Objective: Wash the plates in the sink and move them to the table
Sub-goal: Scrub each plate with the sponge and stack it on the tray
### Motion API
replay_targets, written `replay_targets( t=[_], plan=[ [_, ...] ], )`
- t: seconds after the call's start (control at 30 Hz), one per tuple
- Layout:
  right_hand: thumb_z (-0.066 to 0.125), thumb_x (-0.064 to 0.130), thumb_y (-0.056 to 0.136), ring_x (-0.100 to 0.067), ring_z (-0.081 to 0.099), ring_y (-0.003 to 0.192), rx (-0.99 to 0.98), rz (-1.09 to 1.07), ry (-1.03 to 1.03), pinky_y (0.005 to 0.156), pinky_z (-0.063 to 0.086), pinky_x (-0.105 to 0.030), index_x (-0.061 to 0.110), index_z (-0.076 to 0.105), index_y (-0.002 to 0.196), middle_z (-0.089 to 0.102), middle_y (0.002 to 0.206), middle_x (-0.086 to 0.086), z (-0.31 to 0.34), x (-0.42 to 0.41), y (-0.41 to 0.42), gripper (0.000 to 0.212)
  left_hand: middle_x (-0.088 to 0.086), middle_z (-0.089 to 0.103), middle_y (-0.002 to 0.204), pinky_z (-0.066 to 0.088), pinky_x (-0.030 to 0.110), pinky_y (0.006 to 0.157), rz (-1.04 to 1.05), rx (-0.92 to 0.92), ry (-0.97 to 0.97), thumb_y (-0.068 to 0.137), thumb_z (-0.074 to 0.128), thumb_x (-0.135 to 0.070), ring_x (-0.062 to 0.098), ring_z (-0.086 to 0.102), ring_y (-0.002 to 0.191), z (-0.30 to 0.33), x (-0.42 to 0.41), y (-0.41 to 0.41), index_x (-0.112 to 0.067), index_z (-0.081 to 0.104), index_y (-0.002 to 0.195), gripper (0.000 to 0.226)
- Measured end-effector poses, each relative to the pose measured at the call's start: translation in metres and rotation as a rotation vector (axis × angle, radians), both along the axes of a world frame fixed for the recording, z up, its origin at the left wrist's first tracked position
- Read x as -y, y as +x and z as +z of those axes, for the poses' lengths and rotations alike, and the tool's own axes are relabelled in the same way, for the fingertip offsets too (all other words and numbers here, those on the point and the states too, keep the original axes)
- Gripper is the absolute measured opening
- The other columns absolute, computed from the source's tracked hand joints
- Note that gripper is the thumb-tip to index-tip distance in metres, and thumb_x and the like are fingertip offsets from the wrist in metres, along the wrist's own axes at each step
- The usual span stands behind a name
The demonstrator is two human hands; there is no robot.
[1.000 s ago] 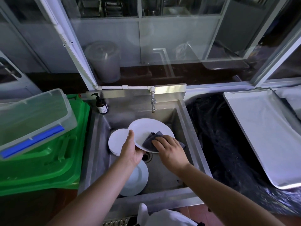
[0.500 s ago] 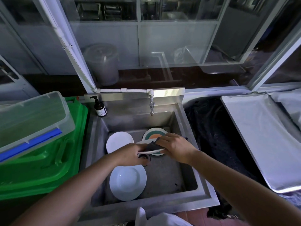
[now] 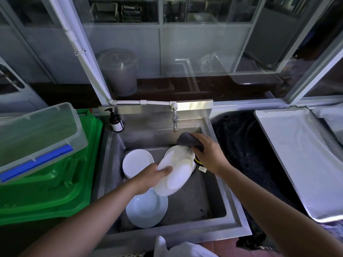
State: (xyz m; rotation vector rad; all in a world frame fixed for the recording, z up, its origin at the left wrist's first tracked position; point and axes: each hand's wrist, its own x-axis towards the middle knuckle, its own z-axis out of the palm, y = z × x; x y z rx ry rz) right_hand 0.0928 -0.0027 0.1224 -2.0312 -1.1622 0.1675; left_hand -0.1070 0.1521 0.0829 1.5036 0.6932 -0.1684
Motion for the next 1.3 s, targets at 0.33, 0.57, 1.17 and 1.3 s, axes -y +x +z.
replay_targets(
  t=[0.33, 0.57, 1.17, 1.3],
  plan=[
    [0.044, 0.009, 0.084, -0.034, 0.03, 0.149, 0.026, 0.062, -0.055, 0.124, 0.023, -0.048, 0.011, 0.052, 0.146, 0.045, 0.155, -0.006, -0.036, -0.021, -0.046, 0.062, 0.005, 0.074, 0.124, 0.057, 0.038, 0.089, 0.341, 0.088, -0.53, 0.103, 0.033, -0.059, 0.022, 0.071, 0.113, 0.023, 0.034, 0.02, -0.021, 0.058, 0.136, 0.057],
    [0.044, 0.009, 0.091, -0.044, 0.034, 0.146, 0.225, 0.294, -0.063, 0.116, 0.034, -0.059, 0.015, 0.058, 0.142, 0.048, 0.154, -0.007, -0.041, -0.026, -0.071, 0.053, 0.017, 0.065, 0.137, 0.045, 0.05, 0.11, 0.598, 0.194, -0.876, 0.084, 0.033, -0.088, 0.035, 0.06, 0.129, 0.011, 0.024, 0.023, -0.02, 0.061, 0.14, 0.092],
    [0.053, -0.003, 0.092, -0.035, 0.022, 0.153, 0.143, 0.127, 0.048, 0.116, 0.033, -0.06, 0.012, 0.055, 0.144, 0.035, 0.161, -0.005, -0.064, 0.023, -0.053, 0.055, 0.02, 0.056, 0.146, 0.026, 0.065, 0.12, 0.629, 0.331, -0.862, 0.104, 0.045, -0.05, 0.04, 0.051, 0.137, 0.01, -0.017, 0.011, -0.009, 0.049, 0.147, 0.06],
    [0.046, 0.001, 0.084, -0.022, 0.016, 0.152, -0.079, -0.155, 0.005, 0.122, 0.025, -0.055, 0.013, 0.05, 0.148, 0.026, 0.159, 0.006, -0.059, 0.007, -0.061, 0.065, 0.015, 0.063, 0.14, 0.033, 0.062, 0.117, 0.59, 0.303, -0.776, 0.101, 0.046, -0.052, 0.036, 0.057, 0.132, 0.013, -0.009, 0.015, -0.013, 0.052, 0.146, 0.06]
  ],
)
